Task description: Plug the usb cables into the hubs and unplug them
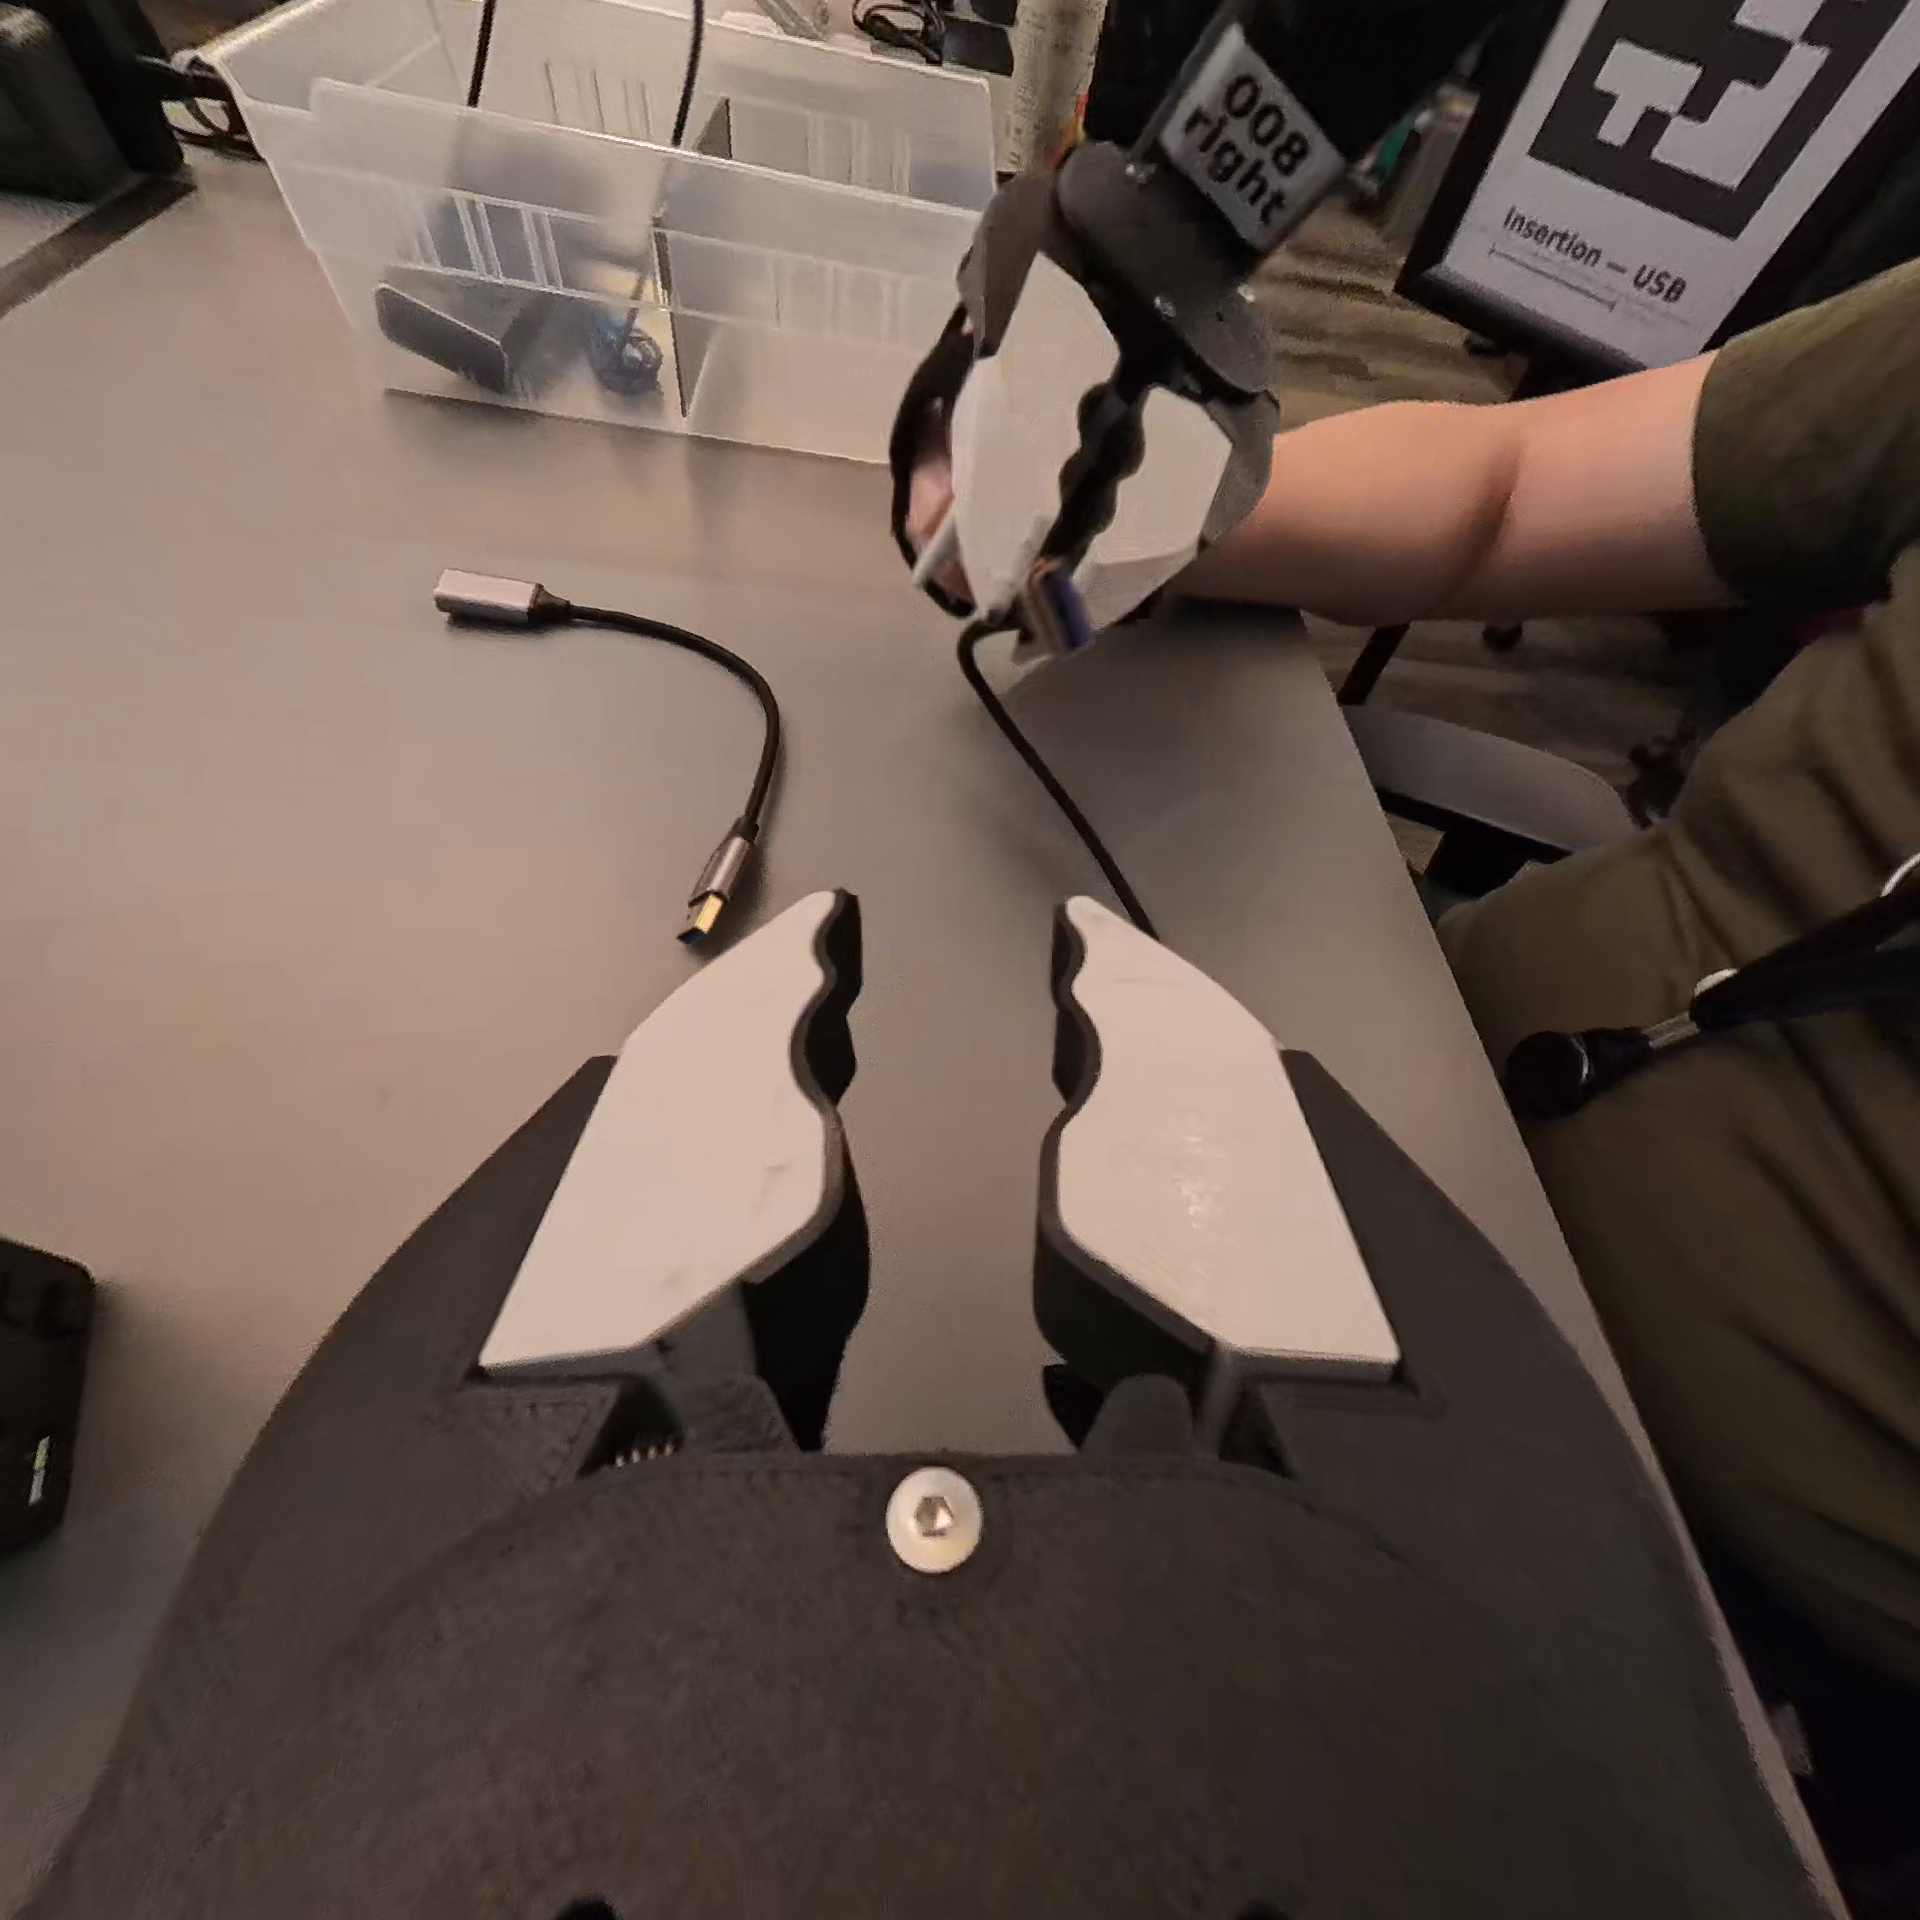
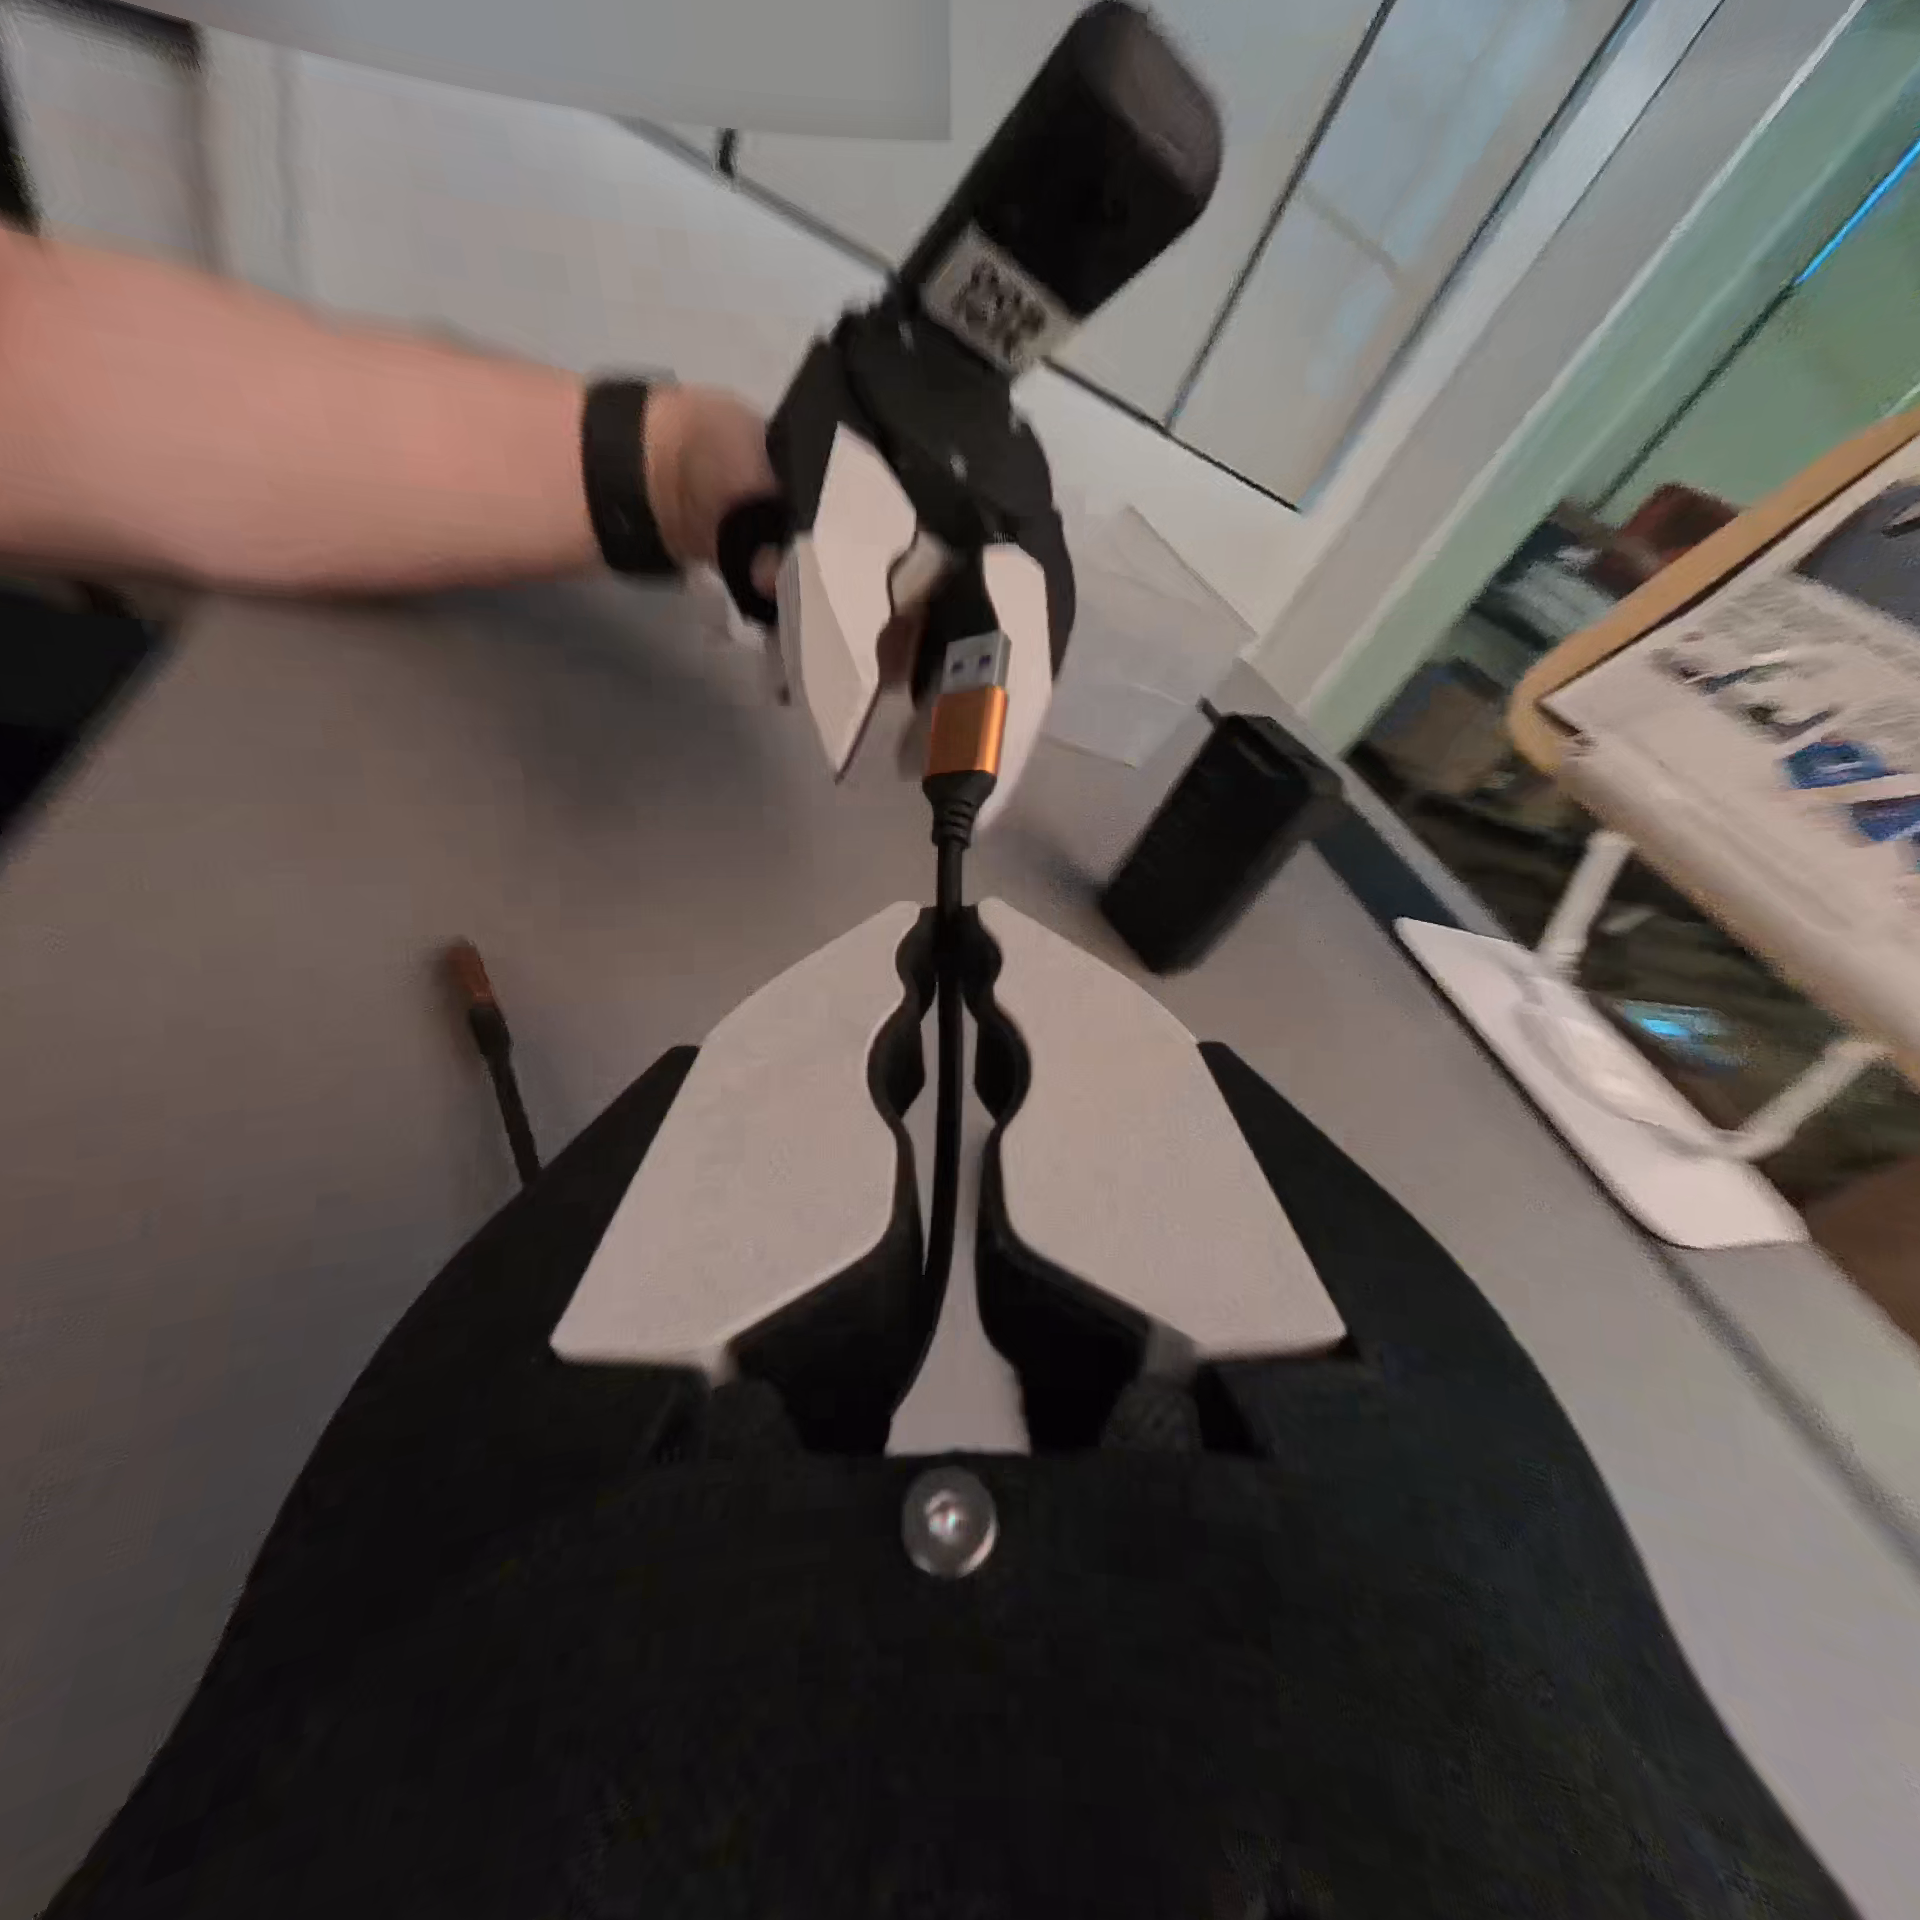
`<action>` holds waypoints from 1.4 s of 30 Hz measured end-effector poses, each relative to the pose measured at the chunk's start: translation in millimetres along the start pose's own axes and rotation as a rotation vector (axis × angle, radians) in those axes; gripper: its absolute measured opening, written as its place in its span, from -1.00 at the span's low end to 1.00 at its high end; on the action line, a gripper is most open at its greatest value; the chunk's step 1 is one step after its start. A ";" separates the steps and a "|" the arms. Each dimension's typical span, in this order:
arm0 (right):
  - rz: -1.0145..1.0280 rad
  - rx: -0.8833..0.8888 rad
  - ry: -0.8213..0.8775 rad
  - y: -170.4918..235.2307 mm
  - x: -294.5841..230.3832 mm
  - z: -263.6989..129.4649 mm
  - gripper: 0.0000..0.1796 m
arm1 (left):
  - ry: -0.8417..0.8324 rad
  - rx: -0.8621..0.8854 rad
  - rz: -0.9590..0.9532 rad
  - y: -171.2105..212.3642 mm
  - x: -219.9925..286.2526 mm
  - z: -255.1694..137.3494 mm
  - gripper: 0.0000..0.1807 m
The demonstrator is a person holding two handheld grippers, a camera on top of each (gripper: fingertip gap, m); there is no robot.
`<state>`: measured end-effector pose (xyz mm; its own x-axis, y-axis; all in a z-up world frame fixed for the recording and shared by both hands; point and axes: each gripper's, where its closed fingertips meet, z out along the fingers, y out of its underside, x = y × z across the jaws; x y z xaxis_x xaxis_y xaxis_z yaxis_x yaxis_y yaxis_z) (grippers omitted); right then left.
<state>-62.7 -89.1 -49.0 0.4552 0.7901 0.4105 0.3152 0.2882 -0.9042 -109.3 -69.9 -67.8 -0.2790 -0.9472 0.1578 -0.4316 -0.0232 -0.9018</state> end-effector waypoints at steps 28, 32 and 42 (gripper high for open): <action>-0.061 -0.021 0.015 -6.6 12.7 13.2 -0.95 | 0.027 0.294 -0.234 -62.1 6.2 12.1 -0.71; -0.104 -0.055 0.067 -2.6 17.0 15.2 -0.95 | -0.043 0.213 -0.240 -47.8 -5.1 16.2 -0.77; -0.165 -0.097 0.082 2.3 16.2 15.3 -0.95 | -0.014 0.213 -0.226 -46.0 -2.8 19.0 -0.93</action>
<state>-67.4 -67.3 -46.3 0.4559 0.6889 0.5636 0.4681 0.3530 -0.8101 -72.4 -72.2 -34.4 -0.1837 -0.9148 0.3597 -0.2914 -0.2988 -0.9088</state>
